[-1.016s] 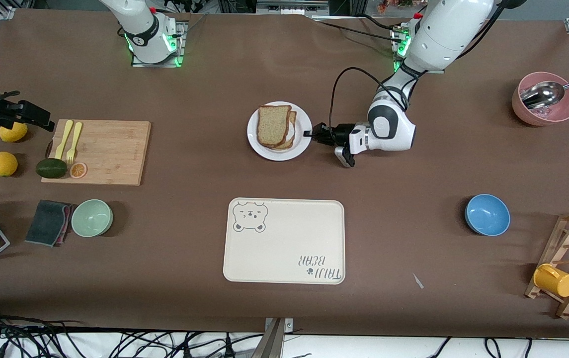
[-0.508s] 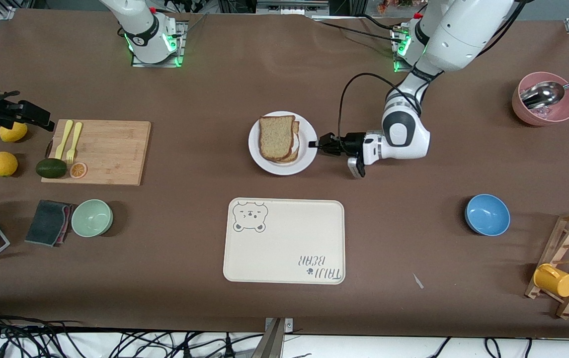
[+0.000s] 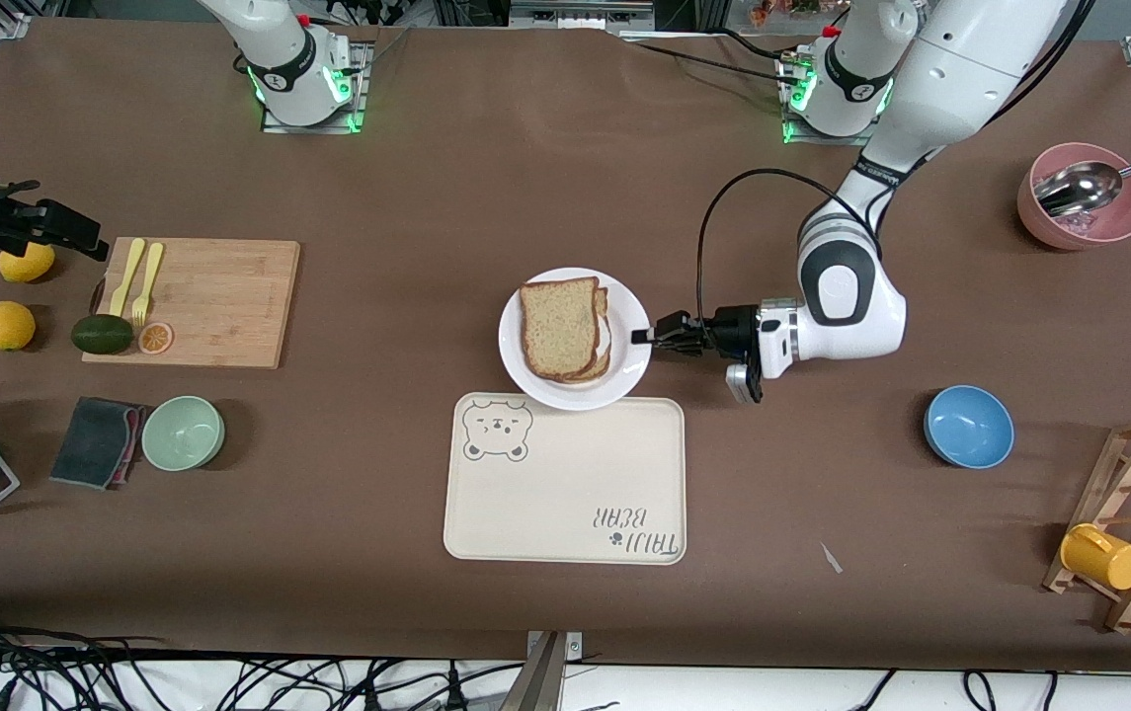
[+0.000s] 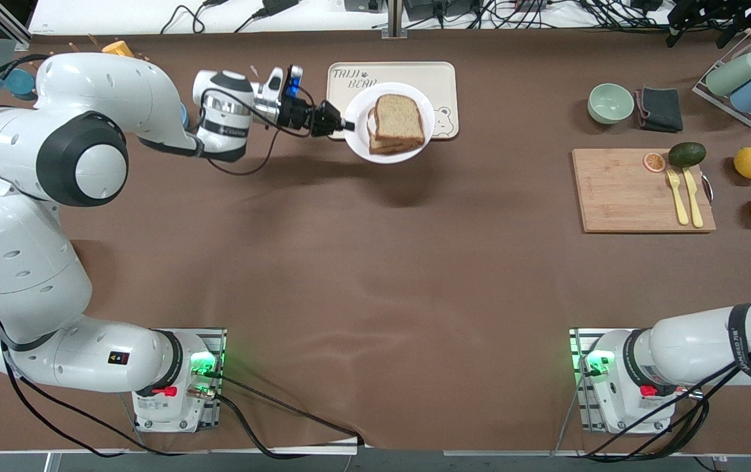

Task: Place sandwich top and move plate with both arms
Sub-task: 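Drag the plate with the left gripper onto the bear tray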

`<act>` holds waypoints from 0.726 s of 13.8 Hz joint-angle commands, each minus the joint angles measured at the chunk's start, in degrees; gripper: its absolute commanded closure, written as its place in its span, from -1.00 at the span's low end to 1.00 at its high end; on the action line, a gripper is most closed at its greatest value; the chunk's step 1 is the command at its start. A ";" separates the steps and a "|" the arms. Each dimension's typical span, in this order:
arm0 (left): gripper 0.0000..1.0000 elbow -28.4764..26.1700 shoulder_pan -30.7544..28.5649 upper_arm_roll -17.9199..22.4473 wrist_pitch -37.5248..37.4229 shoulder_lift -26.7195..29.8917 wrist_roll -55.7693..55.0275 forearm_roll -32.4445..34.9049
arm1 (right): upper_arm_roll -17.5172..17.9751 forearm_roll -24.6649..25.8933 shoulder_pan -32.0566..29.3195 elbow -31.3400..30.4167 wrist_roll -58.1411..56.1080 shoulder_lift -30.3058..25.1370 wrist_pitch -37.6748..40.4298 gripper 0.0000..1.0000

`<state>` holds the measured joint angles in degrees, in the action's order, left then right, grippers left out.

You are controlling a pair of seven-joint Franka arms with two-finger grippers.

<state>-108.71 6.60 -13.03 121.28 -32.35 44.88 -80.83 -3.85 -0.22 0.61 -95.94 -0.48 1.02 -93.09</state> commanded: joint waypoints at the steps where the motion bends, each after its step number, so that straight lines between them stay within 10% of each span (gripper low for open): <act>1: 1.00 7.79 0.25 1.16 -0.78 -2.36 -6.20 4.36 | 0.07 -1.01 -0.26 0.31 -0.66 -0.14 0.54 -1.00; 10: 1.00 20.46 3.85 2.40 7.21 -13.43 -10.23 4.63 | 0.16 -1.01 -0.26 0.31 -0.66 -0.14 0.54 -1.00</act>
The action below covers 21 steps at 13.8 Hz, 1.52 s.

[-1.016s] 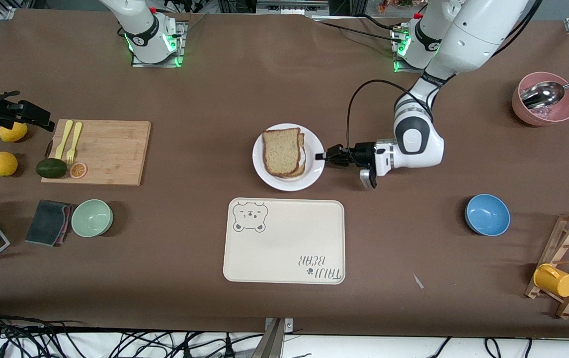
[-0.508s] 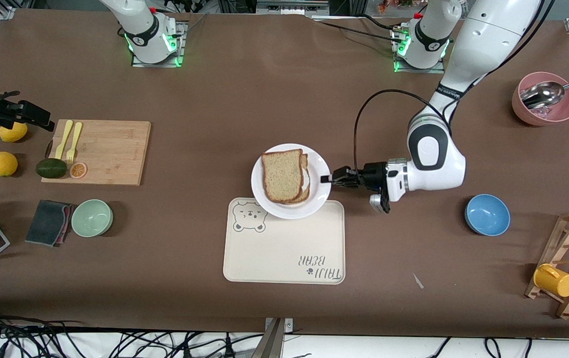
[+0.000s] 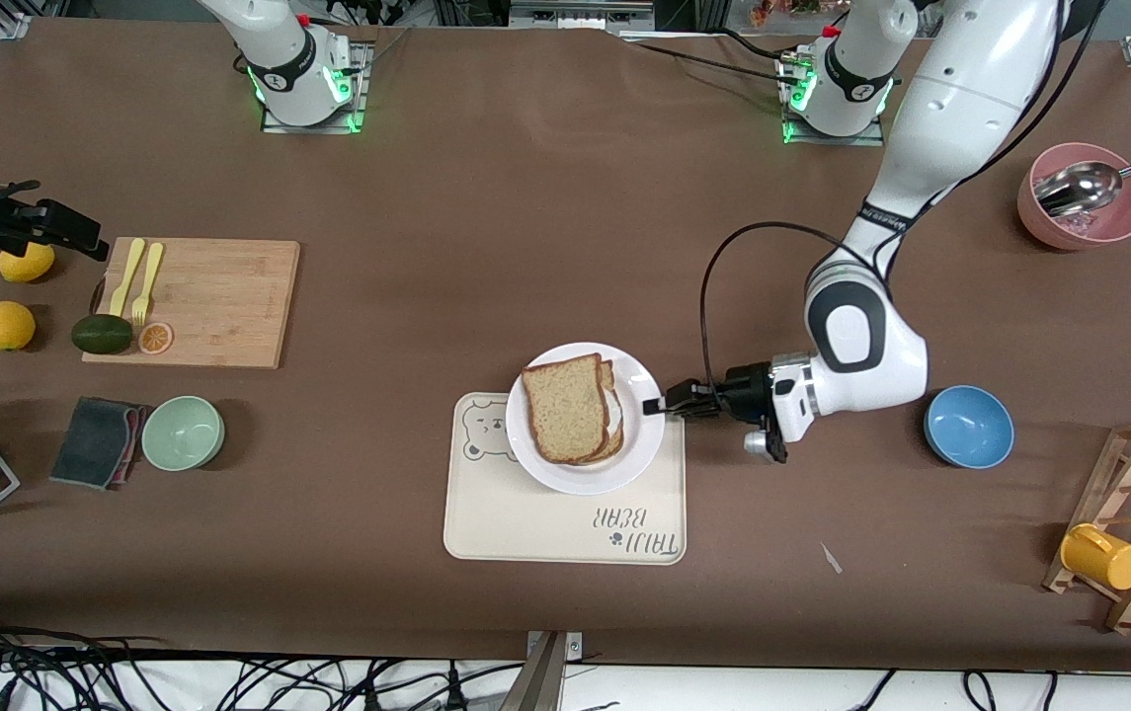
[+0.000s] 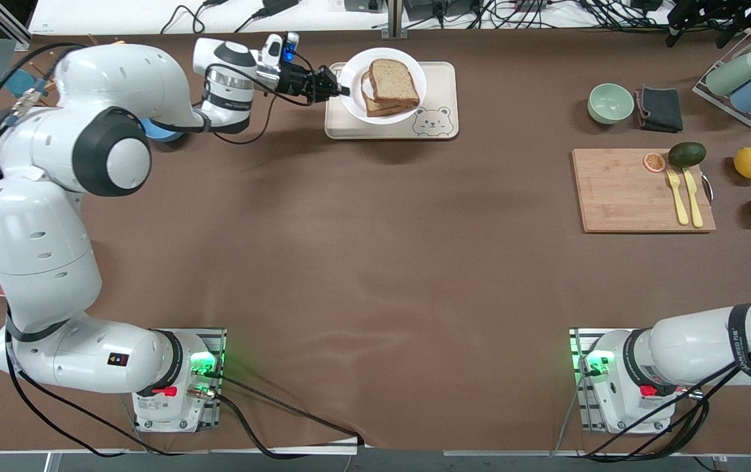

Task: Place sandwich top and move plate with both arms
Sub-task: 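Drag the plate with the left gripper onto the bear tray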

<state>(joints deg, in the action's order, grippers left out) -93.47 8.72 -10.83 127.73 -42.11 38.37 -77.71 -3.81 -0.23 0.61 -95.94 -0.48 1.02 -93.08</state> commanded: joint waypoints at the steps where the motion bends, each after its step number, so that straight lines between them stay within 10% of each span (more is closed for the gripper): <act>1: 1.00 7.67 2.08 0.29 0.76 -5.33 -5.48 1.60 | 0.12 -1.00 -0.26 0.31 -0.66 -0.23 0.53 -1.00; 9: 1.00 18.84 2.44 0.64 0.85 -15.71 -9.27 2.30 | 0.12 -1.00 -0.26 0.31 -0.66 -0.15 0.53 -1.00; 21: 1.00 21.23 4.64 0.73 4.54 -19.41 -9.27 2.04 | 0.21 -1.00 -0.26 0.23 -0.66 -0.23 0.53 -1.00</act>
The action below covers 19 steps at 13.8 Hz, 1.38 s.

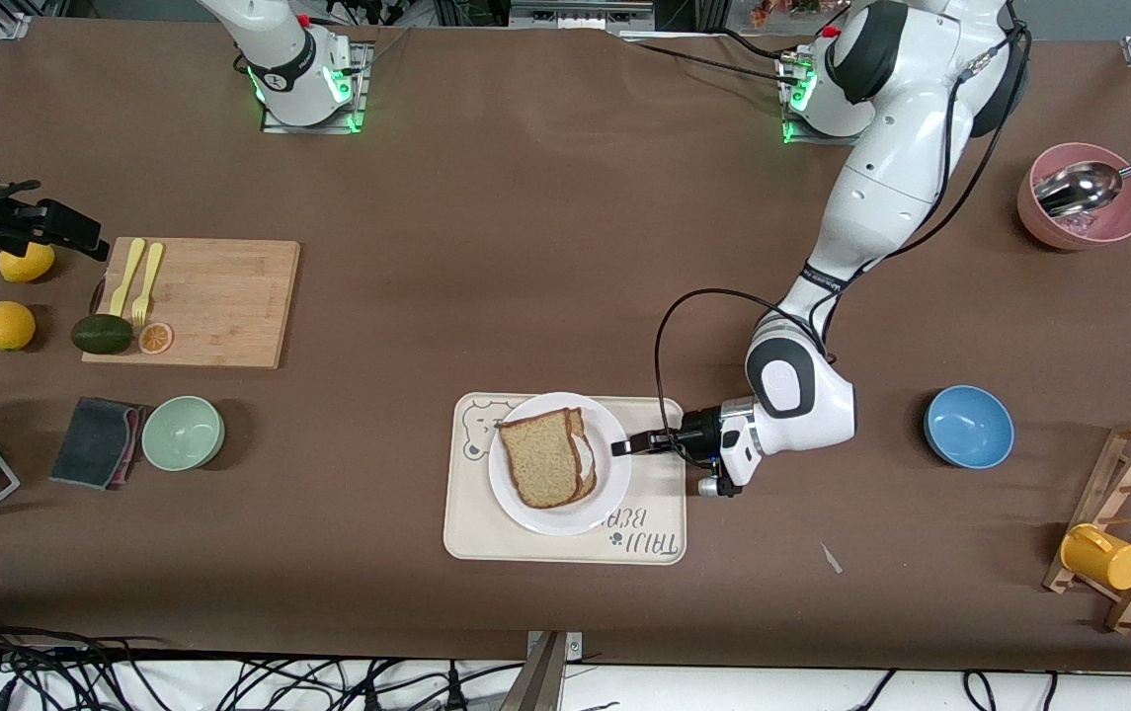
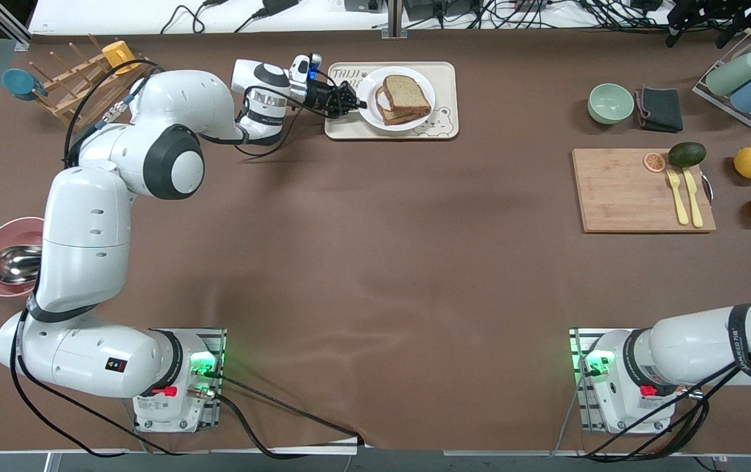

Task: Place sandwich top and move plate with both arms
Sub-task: 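Drag the plate with the left gripper onto the bear tray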

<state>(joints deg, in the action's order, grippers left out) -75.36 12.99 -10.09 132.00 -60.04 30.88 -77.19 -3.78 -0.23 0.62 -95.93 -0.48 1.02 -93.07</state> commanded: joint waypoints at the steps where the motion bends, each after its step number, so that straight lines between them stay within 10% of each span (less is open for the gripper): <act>1: 1.00 3.11 0.28 -0.01 0.28 -1.48 -1.79 1.52 | 0.18 -1.00 -0.26 0.31 -0.66 -0.23 0.53 -1.00; 5: 0.03 2.76 -0.25 -0.01 0.19 -1.13 -1.44 0.99 | 0.27 -0.91 -0.18 0.31 -0.75 -0.32 0.53 -1.00; 12: -0.42 -2.85 -4.28 -0.10 -5.07 6.14 -1.35 4.85 | 0.36 -1.00 -0.09 0.31 -0.66 -0.32 0.53 -1.00; 19: -0.99 -19.19 -10.61 -0.01 -14.57 26.61 -3.88 20.64 | 0.27 -1.00 -0.18 0.31 -0.66 -0.32 0.53 -1.00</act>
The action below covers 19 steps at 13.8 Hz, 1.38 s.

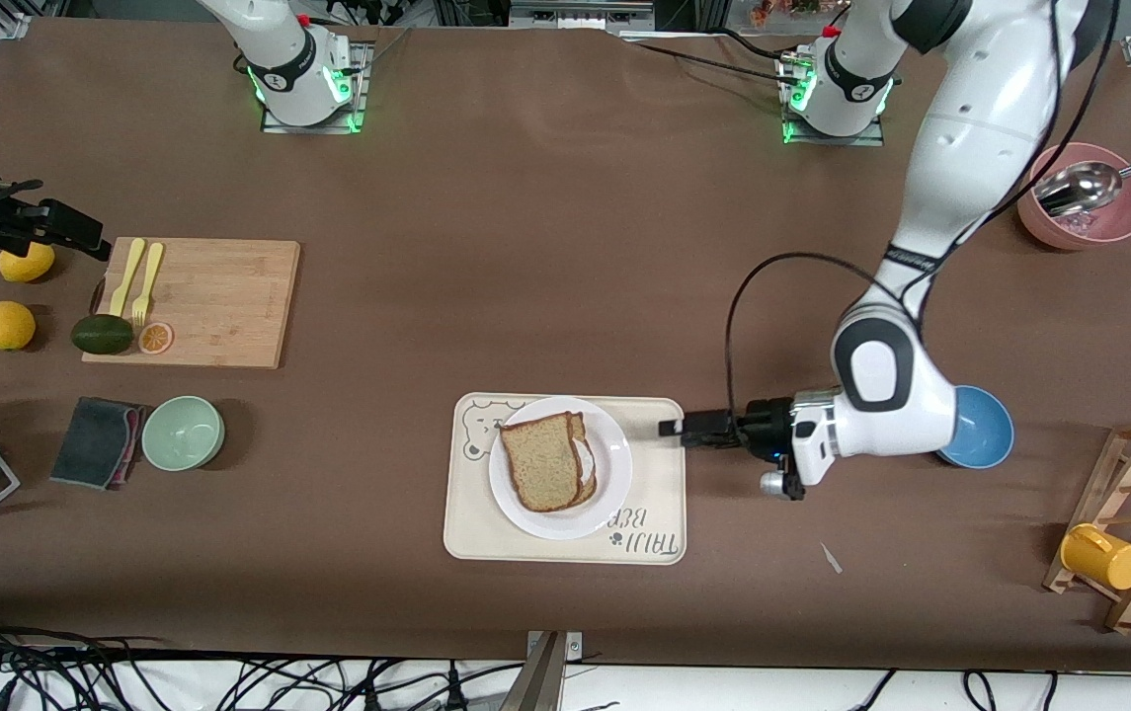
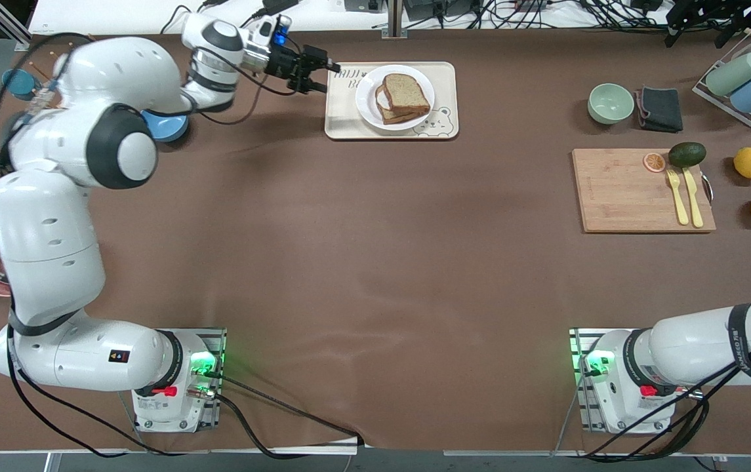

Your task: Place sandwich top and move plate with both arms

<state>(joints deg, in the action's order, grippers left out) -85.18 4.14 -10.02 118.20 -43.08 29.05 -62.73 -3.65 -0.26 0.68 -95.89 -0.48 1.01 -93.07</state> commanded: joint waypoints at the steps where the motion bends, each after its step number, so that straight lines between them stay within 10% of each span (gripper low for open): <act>1: -0.99 -11.04 -2.37 -0.09 -2.08 12.29 -4.33 10.22 | 0.13 -0.97 -0.24 0.27 -0.66 -0.31 0.52 -1.00; 9: -1.00 -8.08 -5.98 -1.76 -20.18 23.55 -16.48 59.89 | 0.13 -0.97 -0.24 0.27 -0.66 -0.22 0.52 -1.00; 19: -1.00 11.43 -13.28 0.44 -42.70 25.32 -18.50 65.35 | 0.13 -0.97 -0.24 0.27 -0.66 -0.31 0.52 -1.00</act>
<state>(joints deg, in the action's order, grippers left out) -76.45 -9.77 -9.03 76.93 -17.20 12.26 -1.04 -3.63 -0.27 0.68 -95.88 -0.48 1.01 -93.07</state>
